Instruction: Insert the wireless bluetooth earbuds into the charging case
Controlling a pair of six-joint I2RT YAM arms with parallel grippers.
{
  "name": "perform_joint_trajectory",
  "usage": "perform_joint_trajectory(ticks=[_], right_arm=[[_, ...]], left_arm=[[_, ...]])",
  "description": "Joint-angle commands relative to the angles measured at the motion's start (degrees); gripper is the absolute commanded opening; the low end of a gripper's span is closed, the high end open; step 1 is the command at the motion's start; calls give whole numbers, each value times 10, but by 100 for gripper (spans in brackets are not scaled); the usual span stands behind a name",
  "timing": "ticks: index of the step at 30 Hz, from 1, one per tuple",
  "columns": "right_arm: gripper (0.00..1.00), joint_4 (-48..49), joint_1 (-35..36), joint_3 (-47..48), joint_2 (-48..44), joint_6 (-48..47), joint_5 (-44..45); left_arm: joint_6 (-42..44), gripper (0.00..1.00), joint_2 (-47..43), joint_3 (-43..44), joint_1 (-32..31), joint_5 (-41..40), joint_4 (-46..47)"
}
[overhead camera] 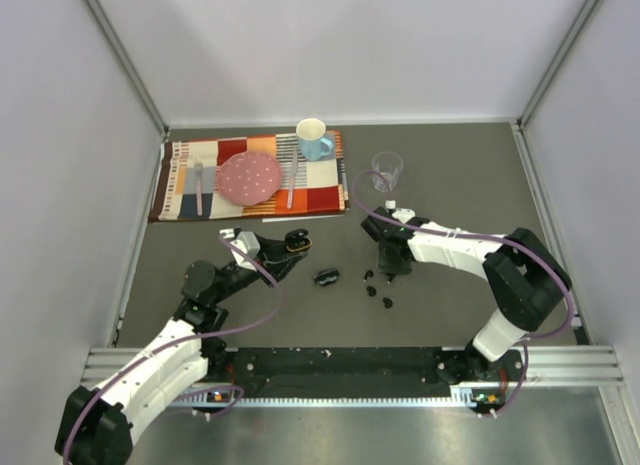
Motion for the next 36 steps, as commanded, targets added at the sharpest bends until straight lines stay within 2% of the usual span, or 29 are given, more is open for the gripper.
perform_joint_trajectory(ticks=[1,8,12,16,17,23,28,32,36], right_arm=[[33,-21,9,-8,4,9,6],[27,-21,9,-10,3,10,5],[21,-22,9,-11,3,11,8],[2,-20,9,-13,-6,4,17],[0,-22,9,-13,-12,2,19],[0,-15,28,-5,-86,-45,62],[0,-2,105,26,-186,-103,173],[0,56,161,40,-260,-160,240],[0,188,188,32,-323,-260,210]], left_arm=[[1,0,-1,7,2,-2,21],[1,0,-3,7,2,-4,20],[1,0,-3,7,2,-4,20],[0,0,0,8,2,-2,20],[0,0,0,9,2,-3,21],[-11,0,9,8,2,-3,36],[-40,0,24,4,2,-1,82],[-51,0,36,10,2,13,98],[-51,0,43,22,1,33,90]])
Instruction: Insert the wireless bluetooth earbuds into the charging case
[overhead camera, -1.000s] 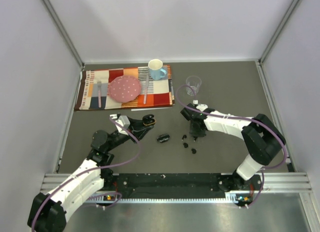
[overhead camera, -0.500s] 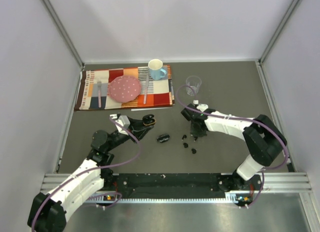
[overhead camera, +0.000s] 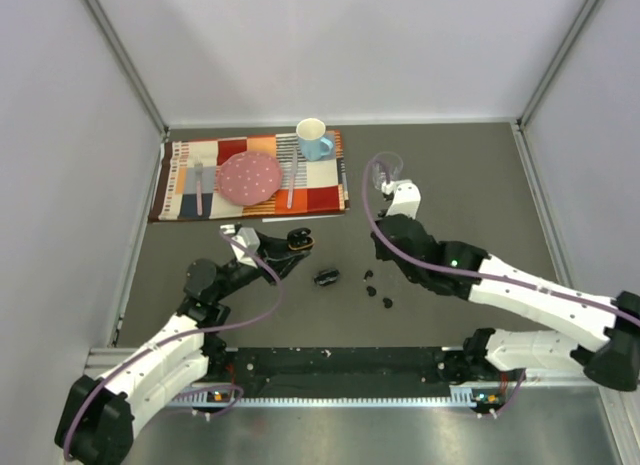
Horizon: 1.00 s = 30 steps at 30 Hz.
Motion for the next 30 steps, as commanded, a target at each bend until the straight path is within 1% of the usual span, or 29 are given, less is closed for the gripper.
perform_joint_trajectory(ticks=[1,5,7,13,14,17,25,30], right_arm=[[0,150,32,13,-61,-120,20],[0,244,62,9,-76,-202,-3],[0,284,79,7,-74,-226,-4],[0,400,117,-12,-54,-313,-3],[0,429,122,-17,-45,-343,4],[0,473,136,-25,-29,-380,-6],[0,548,142,-55,-24,-408,-88],[0,548,142,-59,-20,-417,-128]], left_arm=[[-10,0,9,25,1,35,36],[-22,0,31,44,1,65,38],[-41,0,40,47,0,70,49],[-55,0,55,62,-6,61,51],[-55,0,55,64,-7,61,51],[-59,0,55,67,-11,58,51],[-67,0,60,76,-19,55,47],[-70,0,62,80,-22,56,47]])
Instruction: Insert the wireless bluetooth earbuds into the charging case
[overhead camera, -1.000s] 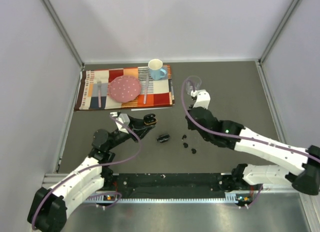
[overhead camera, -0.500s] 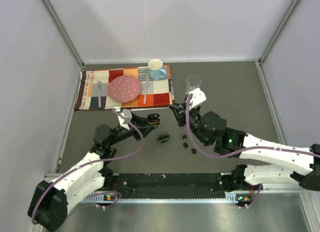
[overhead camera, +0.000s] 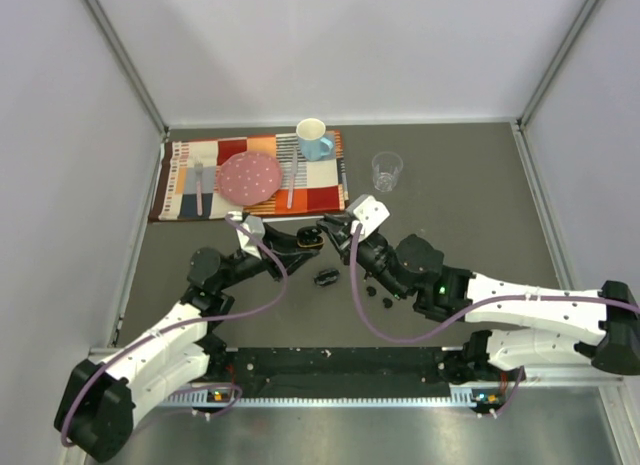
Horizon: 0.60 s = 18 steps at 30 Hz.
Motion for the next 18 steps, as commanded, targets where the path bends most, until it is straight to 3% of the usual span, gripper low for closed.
perform_joint_trajectory(ticks=[1,18], right_arm=[[0,41,7,0,1,-19,-62],[0,35,7,-24,23,-46,-66]], left_arm=[[-11,0,1,26,-4,1,31],[-18,0,-8,32,-8,10,30]])
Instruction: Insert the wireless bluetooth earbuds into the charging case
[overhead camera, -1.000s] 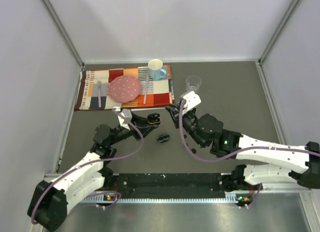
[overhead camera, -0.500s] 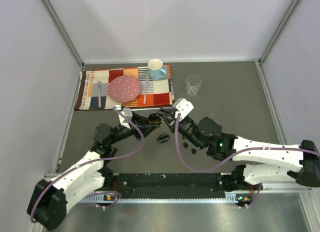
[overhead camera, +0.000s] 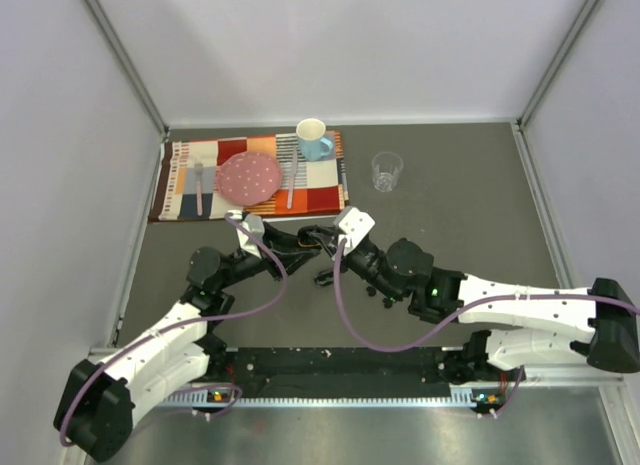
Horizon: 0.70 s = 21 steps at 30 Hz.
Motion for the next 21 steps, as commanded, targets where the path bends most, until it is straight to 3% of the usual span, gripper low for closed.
perform_joint_trajectory(ticks=[1,21], right_arm=[[0,24,6,-5,4,-16,-7],[0,11,6,-22,-3,-21,-6]], left_arm=[[-6,0,-8,24,-3,8,30],[12,0,-34,4,-5,-27,52]])
